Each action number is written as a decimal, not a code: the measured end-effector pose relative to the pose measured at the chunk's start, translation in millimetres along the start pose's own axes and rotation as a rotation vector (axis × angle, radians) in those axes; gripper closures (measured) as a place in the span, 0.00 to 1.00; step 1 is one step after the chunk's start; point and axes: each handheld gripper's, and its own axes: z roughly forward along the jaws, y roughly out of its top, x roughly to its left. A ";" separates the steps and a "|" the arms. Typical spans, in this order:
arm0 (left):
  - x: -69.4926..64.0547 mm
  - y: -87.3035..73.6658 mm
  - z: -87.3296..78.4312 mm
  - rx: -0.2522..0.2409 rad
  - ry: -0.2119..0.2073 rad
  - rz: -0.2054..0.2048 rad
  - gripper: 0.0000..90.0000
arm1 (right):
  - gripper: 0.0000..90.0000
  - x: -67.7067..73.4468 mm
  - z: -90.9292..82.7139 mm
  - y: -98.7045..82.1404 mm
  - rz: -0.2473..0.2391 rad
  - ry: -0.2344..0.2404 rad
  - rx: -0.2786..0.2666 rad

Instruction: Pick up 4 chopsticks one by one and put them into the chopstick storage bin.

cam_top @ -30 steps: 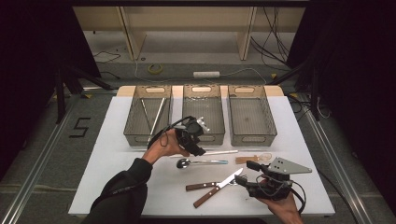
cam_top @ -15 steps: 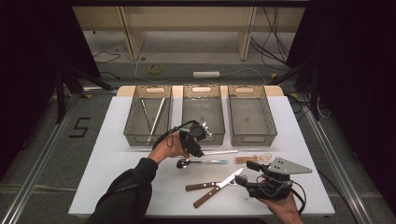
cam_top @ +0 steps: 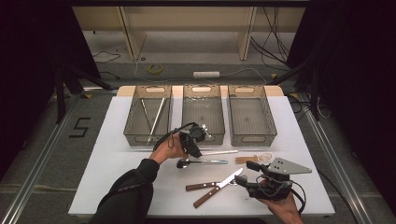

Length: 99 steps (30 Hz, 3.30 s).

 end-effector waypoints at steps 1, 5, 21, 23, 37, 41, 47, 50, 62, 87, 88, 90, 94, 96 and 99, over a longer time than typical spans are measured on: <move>-0.2 -0.1 0.7 -0.001 0.002 -0.005 0.82 | 0.33 0.2 0.0 0.1 0.001 0.000 0.001; 0.7 -1.5 3.9 0.008 0.000 -0.007 0.83 | 0.33 0.1 0.1 0.0 -0.001 0.000 0.001; -1.4 0.3 3.7 0.034 0.013 0.082 0.92 | 0.33 0.4 0.1 0.0 -0.001 -0.001 0.001; -2.5 0.5 3.7 0.034 0.015 0.096 0.92 | 0.33 0.4 0.1 0.1 -0.001 -0.001 0.002; -8.5 1.8 1.2 0.022 0.041 0.159 0.94 | 0.33 0.1 0.3 0.0 0.001 -0.001 0.003; -9.5 3.8 -5.2 0.013 0.056 0.180 0.94 | 0.33 0.1 0.7 -0.1 0.003 0.000 0.005; -13.6 7.2 -17.3 -0.009 0.063 0.194 0.94 | 0.33 -0.1 0.7 -0.1 0.003 -0.001 0.005; -15.9 8.8 -24.4 -0.026 0.063 0.194 0.94 | 0.33 -0.3 0.8 -0.1 0.002 -0.001 0.003; -22.1 6.8 -46.7 -0.085 0.033 0.168 0.94 | 0.33 -0.4 0.6 -0.1 0.002 -0.003 0.004; -20.5 -30.9 -135.2 -0.317 0.067 0.079 0.94 | 0.33 0.1 1.6 -0.5 0.003 -0.006 0.009; -17.8 -33.6 -138.8 -0.320 0.066 0.071 0.94 | 0.33 0.1 1.5 -0.4 0.003 -0.007 0.010; -12.5 -38.9 -144.8 -0.340 0.086 0.045 0.94 | 0.33 0.2 1.6 -0.4 0.003 -0.007 0.009; 3.0 -54.1 -157.5 -0.378 0.117 -0.020 0.94 | 0.33 0.0 1.5 -0.5 0.004 -0.008 0.009; 12.3 -61.5 -161.6 -0.380 0.133 -0.053 0.94 | 0.33 0.1 1.7 -0.5 0.005 -0.006 0.009; 27.6 -74.0 -165.8 -0.405 0.159 -0.117 0.94 | 0.33 0.2 1.6 -0.4 0.004 -0.007 0.008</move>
